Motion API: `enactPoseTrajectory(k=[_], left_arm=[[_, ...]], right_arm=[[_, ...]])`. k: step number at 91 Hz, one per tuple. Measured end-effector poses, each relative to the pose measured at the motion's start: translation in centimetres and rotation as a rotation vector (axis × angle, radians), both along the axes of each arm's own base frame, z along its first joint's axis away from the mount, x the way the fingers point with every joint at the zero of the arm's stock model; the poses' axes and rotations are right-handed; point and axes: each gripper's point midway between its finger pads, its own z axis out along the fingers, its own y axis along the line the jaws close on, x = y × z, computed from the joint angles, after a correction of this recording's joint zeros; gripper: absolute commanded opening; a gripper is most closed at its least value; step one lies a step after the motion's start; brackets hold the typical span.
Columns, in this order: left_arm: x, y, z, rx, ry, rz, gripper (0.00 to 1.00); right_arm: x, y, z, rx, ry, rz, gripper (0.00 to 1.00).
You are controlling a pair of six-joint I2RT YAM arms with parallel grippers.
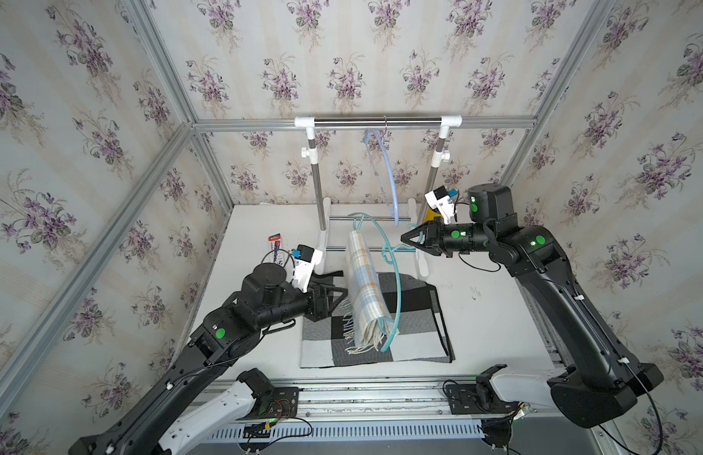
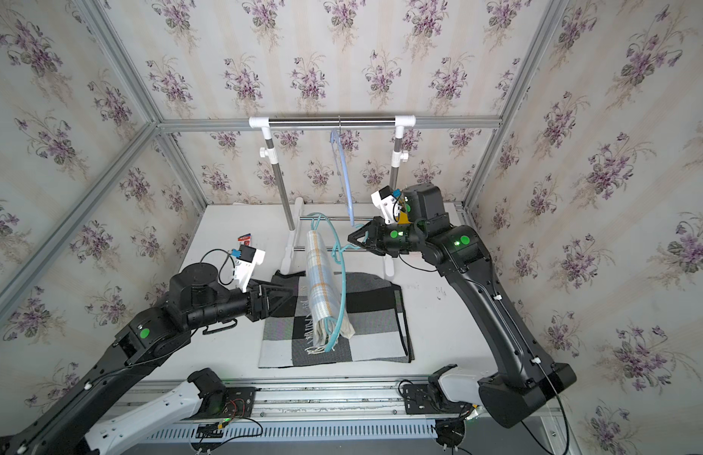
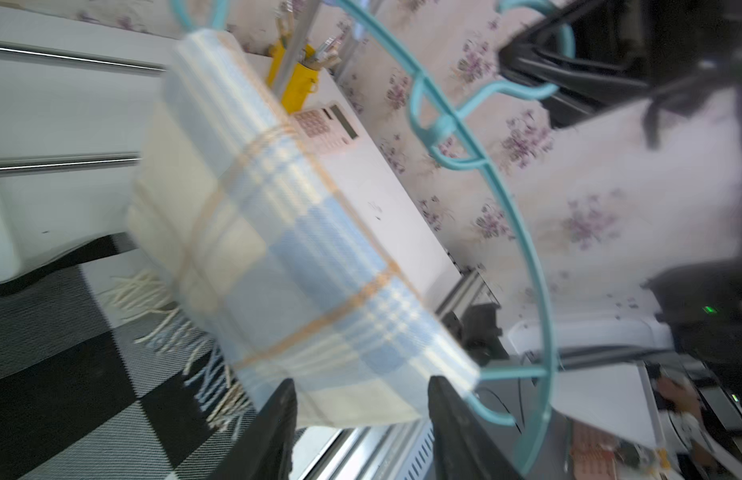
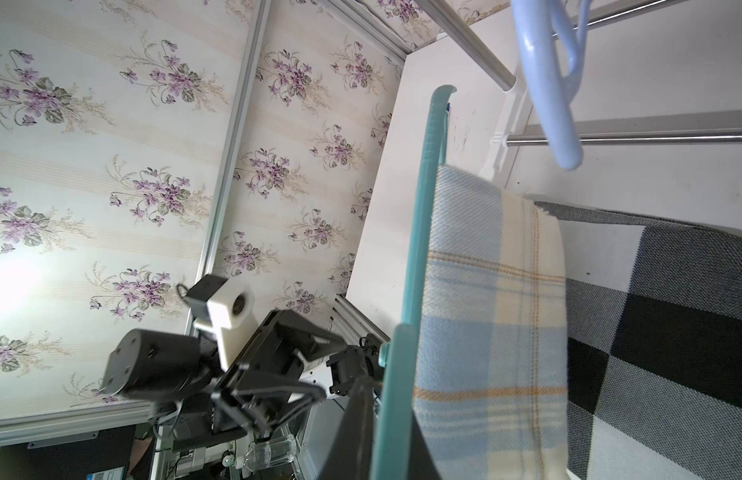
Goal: Hang the scarf on the hanger
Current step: Hang the scarf on the hanger, then place the hanger at the clothesline.
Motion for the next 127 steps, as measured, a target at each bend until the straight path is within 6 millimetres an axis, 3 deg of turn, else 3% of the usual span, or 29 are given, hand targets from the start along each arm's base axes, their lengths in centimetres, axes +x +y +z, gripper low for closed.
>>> enactPoseTrajectory(k=[10, 17, 31, 37, 44, 50, 75, 87, 96, 100, 127], left_arm=[[-1.1, -4.4, 1.0, 0.059, -0.033, -0.085, 0.50], [-1.5, -7.4, 0.6, 0.127, -0.052, -0.117, 0.50], [-0.7, -10.8, -0.9, 0.236, -0.078, -0.109, 0.43], [-0.3, -11.6, -2.1, 0.282, -0.072, -0.099, 0.33], [-0.2, -12.1, -2.9, 0.315, -0.066, -0.096, 0.11], [0.4, -11.1, -4.3, 0.380, -0.027, -0.029, 0.02], [0.8, -9.6, -4.5, 0.424, -0.014, 0.026, 0.00], [0.4, -9.3, -4.3, 0.416, -0.003, 0.017, 0.00], [-0.4, -9.6, -3.3, 0.355, -0.004, -0.026, 0.00], [-0.6, -9.5, -2.7, 0.311, -0.005, -0.039, 0.00], [-0.1, -7.5, 1.8, 0.015, 0.035, -0.078, 0.00]], right_arm=[[0.2, 0.4, -0.4, -0.012, 0.001, -0.002, 0.00], [0.4, 0.5, -0.6, -0.019, 0.001, -0.005, 0.00], [0.7, 0.6, -1.0, -0.032, 0.004, -0.012, 0.00], [0.7, 0.8, -1.2, -0.037, 0.003, -0.011, 0.00], [0.8, 0.9, -1.3, -0.044, 0.000, -0.015, 0.00], [0.9, 0.8, -1.4, -0.050, -0.006, -0.024, 0.00], [0.9, 1.8, -1.7, -0.067, -0.023, -0.010, 0.00], [0.6, 2.5, -1.6, -0.058, -0.033, 0.017, 0.57], [0.0, 3.2, -0.5, -0.013, -0.092, 0.070, 0.82], [-0.4, 3.1, 0.1, 0.002, -0.134, 0.089, 0.98], [-3.8, -0.3, 7.2, 0.104, -0.647, 0.069, 1.00]])
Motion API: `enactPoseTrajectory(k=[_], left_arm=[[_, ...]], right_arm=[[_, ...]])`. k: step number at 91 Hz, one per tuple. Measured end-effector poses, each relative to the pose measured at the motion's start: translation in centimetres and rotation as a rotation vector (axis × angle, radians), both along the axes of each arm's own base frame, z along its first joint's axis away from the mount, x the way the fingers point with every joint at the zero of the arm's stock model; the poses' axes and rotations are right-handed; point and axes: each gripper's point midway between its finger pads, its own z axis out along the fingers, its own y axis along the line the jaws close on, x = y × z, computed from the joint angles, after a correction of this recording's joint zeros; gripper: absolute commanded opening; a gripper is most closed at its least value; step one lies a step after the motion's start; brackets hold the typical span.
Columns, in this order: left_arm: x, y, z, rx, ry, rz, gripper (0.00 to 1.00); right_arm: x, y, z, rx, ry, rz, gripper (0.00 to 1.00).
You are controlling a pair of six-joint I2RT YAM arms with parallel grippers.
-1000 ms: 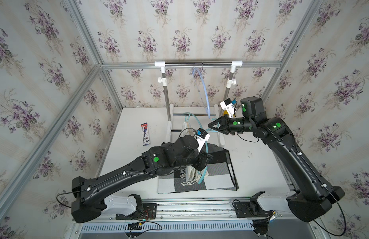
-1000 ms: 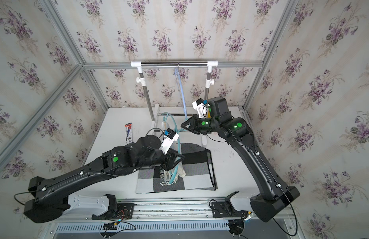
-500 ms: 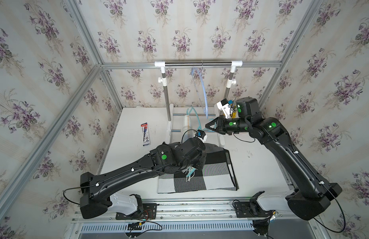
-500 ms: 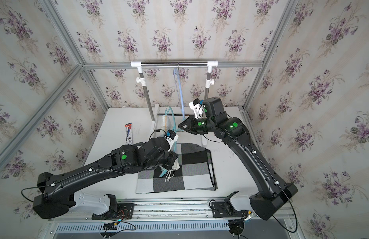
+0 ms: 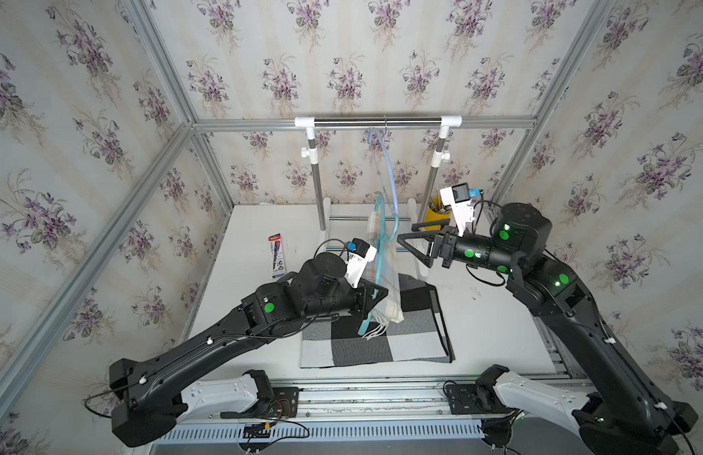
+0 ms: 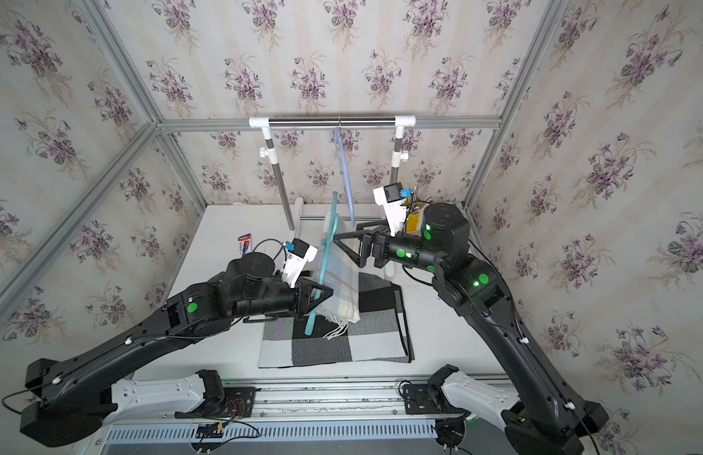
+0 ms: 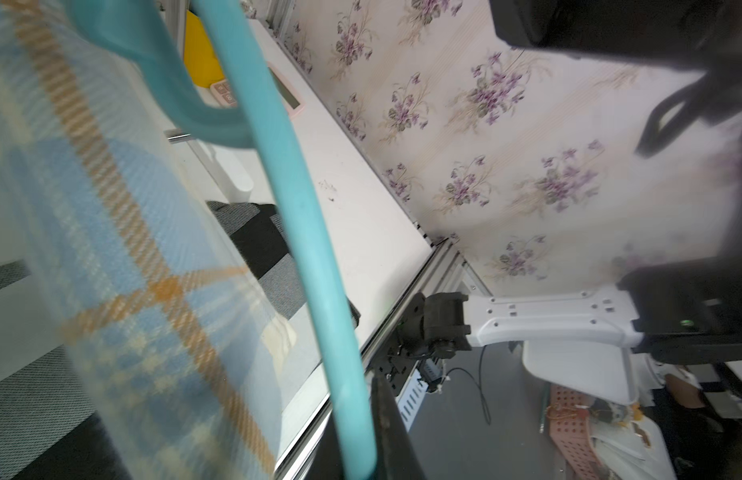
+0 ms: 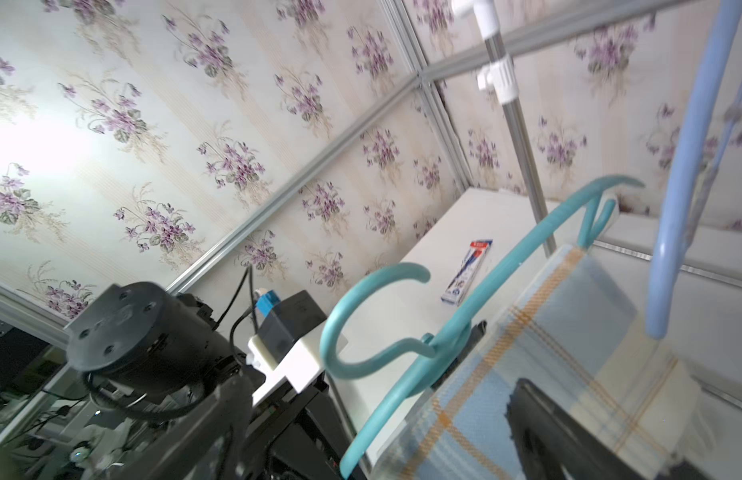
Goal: Hang the scarf on the hanger
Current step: Place the hanger at the clothesline.
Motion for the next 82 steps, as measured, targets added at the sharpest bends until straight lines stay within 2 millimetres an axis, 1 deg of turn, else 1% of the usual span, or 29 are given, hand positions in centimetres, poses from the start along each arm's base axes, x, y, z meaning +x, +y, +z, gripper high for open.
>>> enactPoseTrajectory(k=[14, 20, 29, 41, 57, 66, 73, 82], left_arm=[[1.7, 1.8, 2.4, -0.117, 0.044, 0.019, 0.00], [2.9, 2.6, 3.9, -0.164, 0.057, 0.038, 0.00], [5.0, 3.1, 5.7, -0.220, 0.079, 0.049, 0.00], [8.2, 3.5, 7.3, -0.271, 0.126, 0.063, 0.00], [13.1, 3.8, 8.6, -0.322, 0.195, 0.077, 0.00], [15.3, 3.8, 9.4, -0.351, 0.217, 0.074, 0.00], [17.1, 3.4, 10.0, -0.371, 0.227, 0.059, 0.00], [19.2, 3.0, 10.4, -0.387, 0.247, 0.046, 0.00]], right_arm=[[-0.7, -1.2, 1.4, 0.042, -0.120, -0.033, 1.00], [-0.8, -1.5, 1.7, 0.053, -0.145, -0.047, 1.00], [-1.1, -1.7, 1.8, 0.062, -0.162, -0.049, 0.99], [-1.4, -2.0, 1.3, 0.064, -0.165, -0.053, 0.99], [-1.7, -2.2, 0.9, 0.064, -0.164, -0.053, 0.99], [-1.8, -2.3, 0.5, 0.061, -0.160, -0.053, 0.98], [-1.8, -2.2, -0.2, 0.056, -0.152, -0.052, 0.97], [-1.7, -1.8, -2.0, 0.047, -0.111, -0.036, 0.96]])
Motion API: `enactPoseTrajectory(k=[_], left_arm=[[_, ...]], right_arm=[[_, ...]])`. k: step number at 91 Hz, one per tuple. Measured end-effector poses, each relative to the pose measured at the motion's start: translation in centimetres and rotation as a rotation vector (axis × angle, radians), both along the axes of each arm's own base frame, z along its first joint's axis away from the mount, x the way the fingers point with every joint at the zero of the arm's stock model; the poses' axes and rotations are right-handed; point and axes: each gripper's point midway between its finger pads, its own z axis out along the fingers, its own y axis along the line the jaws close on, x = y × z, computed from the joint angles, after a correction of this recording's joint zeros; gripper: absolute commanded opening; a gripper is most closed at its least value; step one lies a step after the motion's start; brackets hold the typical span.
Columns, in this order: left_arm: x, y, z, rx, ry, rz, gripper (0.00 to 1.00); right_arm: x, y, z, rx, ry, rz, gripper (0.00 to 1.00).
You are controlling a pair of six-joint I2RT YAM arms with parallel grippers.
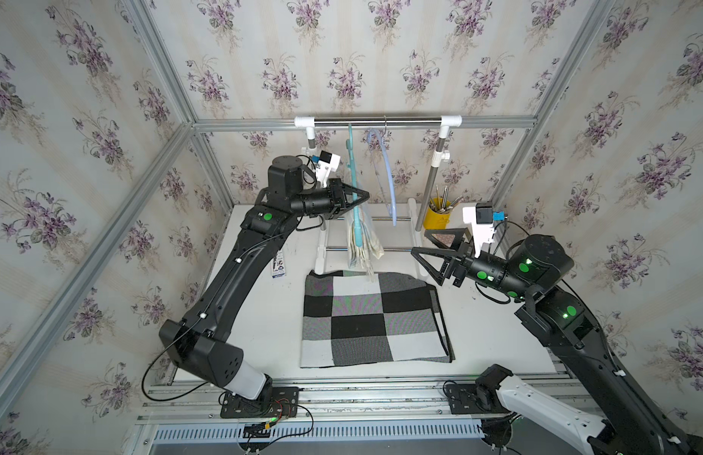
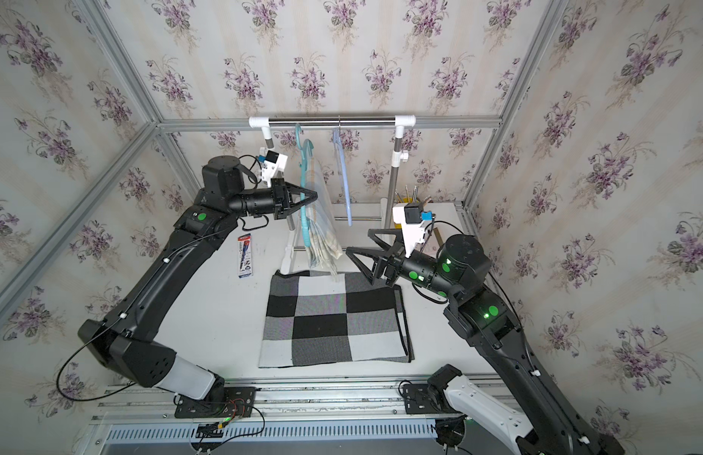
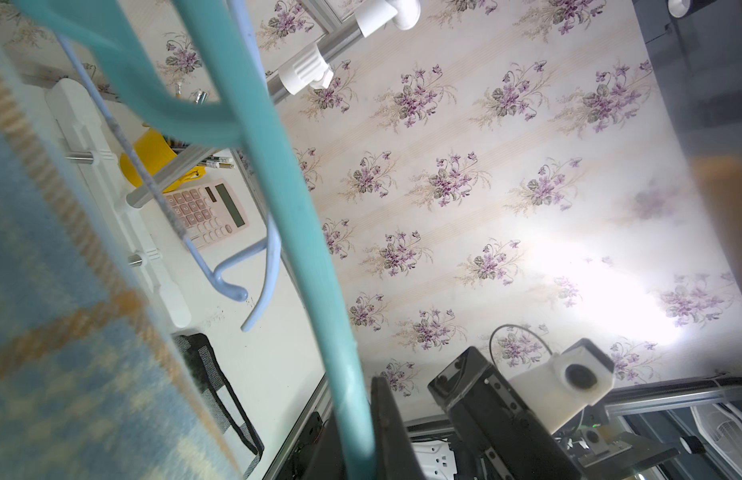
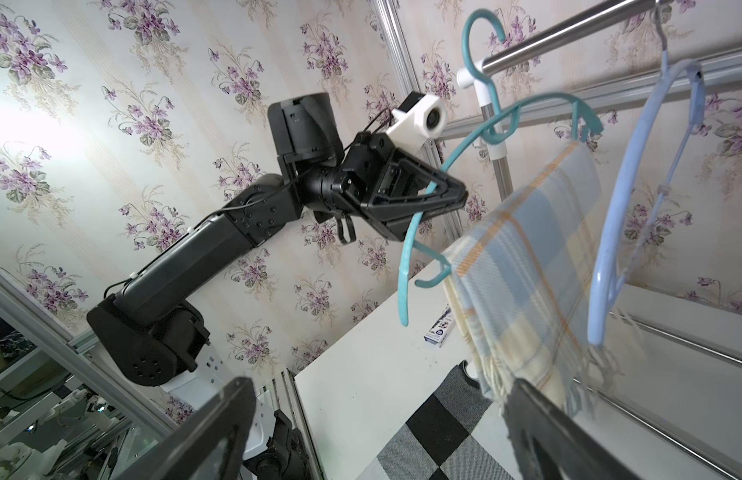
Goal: Hang the scarf on the hanger
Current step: Place the hanger at the clothesline.
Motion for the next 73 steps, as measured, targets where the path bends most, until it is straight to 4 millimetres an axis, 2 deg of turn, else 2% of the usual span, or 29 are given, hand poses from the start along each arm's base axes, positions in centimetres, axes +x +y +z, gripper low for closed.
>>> enactPoseTrajectory(k=[11, 26, 51, 73], left_arm=[[2.5, 0.2, -0.1, -0.018, 0.037, 0.000, 0.00], [5.1, 1.1, -0.5, -0.049, 0.091, 0.020, 0.00], [7.0, 1.2, 0.4, -0.080, 0.082, 0.011, 0.00], [8.6, 2.1, -0.9, -0.076, 0.114, 0.034, 0.00]], right_arm=[[-0.2, 0.3, -1.8, -0.009, 0.052, 0.025, 0.95], [-0.9, 0.0, -2.3, 0.000, 0.057, 0.035, 0.94], [-0.8, 0.1, -3.5, -0.013, 0.077, 0.033, 0.93], [-0.4, 0.3, -3.6, -0.018, 0.086, 0.032, 0.93]])
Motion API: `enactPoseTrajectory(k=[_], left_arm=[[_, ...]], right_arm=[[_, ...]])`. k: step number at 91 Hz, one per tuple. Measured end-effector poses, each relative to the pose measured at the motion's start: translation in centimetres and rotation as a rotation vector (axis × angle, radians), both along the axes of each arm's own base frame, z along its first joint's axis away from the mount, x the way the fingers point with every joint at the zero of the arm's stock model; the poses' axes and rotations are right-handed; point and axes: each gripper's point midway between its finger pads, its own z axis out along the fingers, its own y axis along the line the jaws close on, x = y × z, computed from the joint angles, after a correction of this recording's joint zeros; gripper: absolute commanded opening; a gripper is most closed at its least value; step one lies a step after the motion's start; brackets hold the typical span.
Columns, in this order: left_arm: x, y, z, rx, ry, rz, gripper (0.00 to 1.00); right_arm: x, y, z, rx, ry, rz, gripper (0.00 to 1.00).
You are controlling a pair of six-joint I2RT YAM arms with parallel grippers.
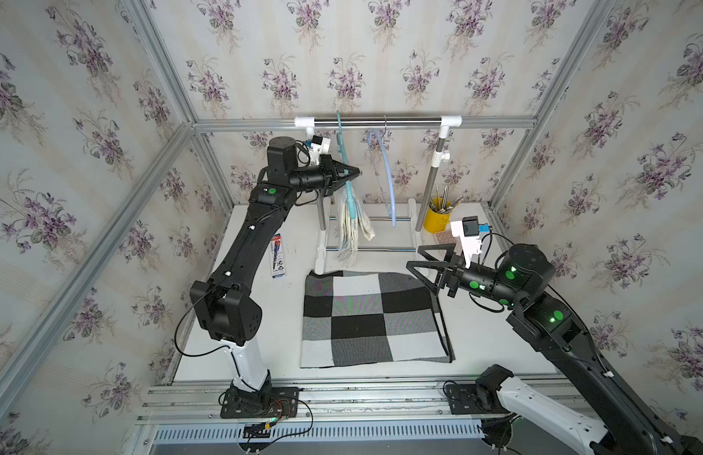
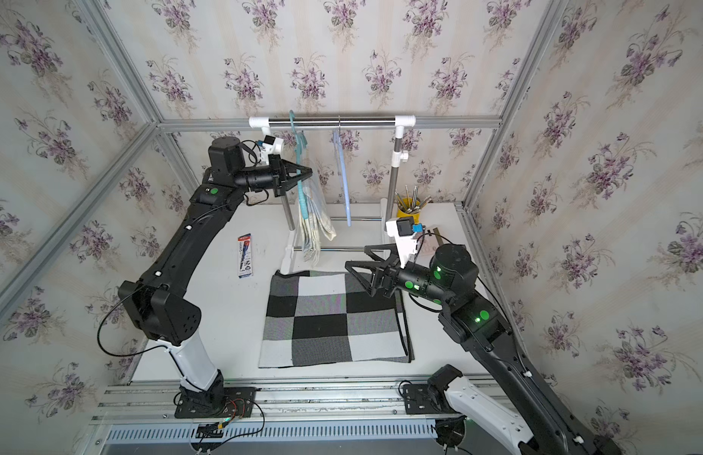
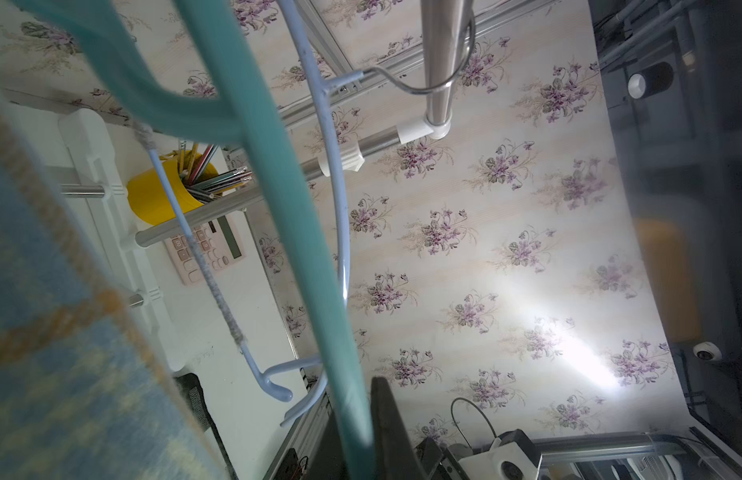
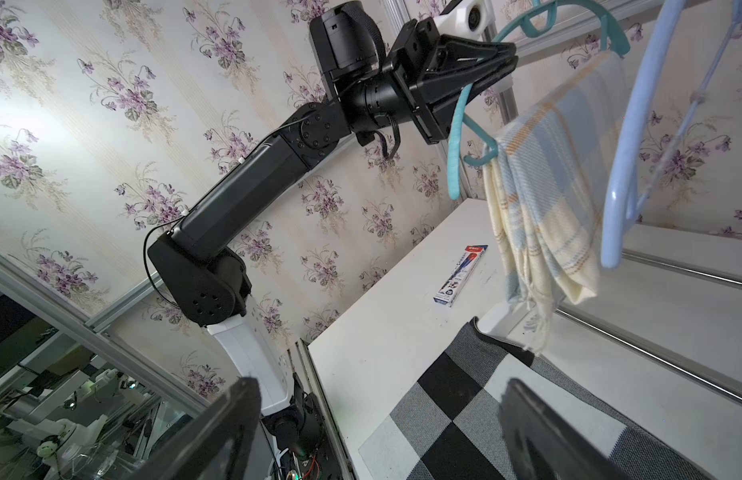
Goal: Hang the scarf on the hanger
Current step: Place the hanger at the clothesline, then pick up the hanger from the clothesline.
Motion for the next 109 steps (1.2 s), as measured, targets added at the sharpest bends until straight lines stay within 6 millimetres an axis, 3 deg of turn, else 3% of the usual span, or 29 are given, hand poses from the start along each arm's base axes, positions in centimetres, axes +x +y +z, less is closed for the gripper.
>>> enactPoseTrajectory(k=[7, 18, 25, 27, 31, 52, 70, 93, 109], left_arm=[[0.5, 0.2, -0.9, 0.008, 0.028, 0.006, 0.02], [0.7, 0.1, -1.4, 0.013, 0.022, -0.001, 0.38], [0.4, 0.1, -1.4, 0.014, 0.021, -0.011, 0.53], [0.3, 0.1, -1.4, 0.014, 0.019, -0.013, 0.61], [0.0, 0.2, -1.2, 0.015, 0.010, -0.016, 0.66], [-2.2, 1.1, -0.1, 0.016, -0.038, -0.026, 0.74], [-4.9, 2.3, 0.4, 0.067, -0.105, -0.012, 0.75], [-9.1, 4.1, -0.3, 0.185, -0.157, 0.025, 0.74], [-14.7, 6.8, -1.7, 0.285, -0.210, 0.104, 0.73]], right_arm=[[0.5, 0.0, 0.0, -0.003, 0.003, -0.016, 0.94], [1.6, 0.1, 0.1, -0.013, 0.013, -0.053, 0.94], [2.6, 0.0, 0.0, -0.025, 0.022, -0.092, 0.94], [2.9, 0.0, 0.0, -0.028, 0.023, -0.104, 0.94], [3.7, -0.1, 0.0, -0.038, 0.025, -0.136, 0.94], [10.2, -0.9, 0.3, -0.125, 0.012, -0.385, 0.94], [15.9, 0.6, 0.7, -0.198, 0.012, -0.484, 0.92], [21.7, 3.5, 1.8, -0.246, 0.002, -0.518, 0.72], [24.9, 5.2, 0.1, -0.310, 0.035, -0.534, 0.59]])
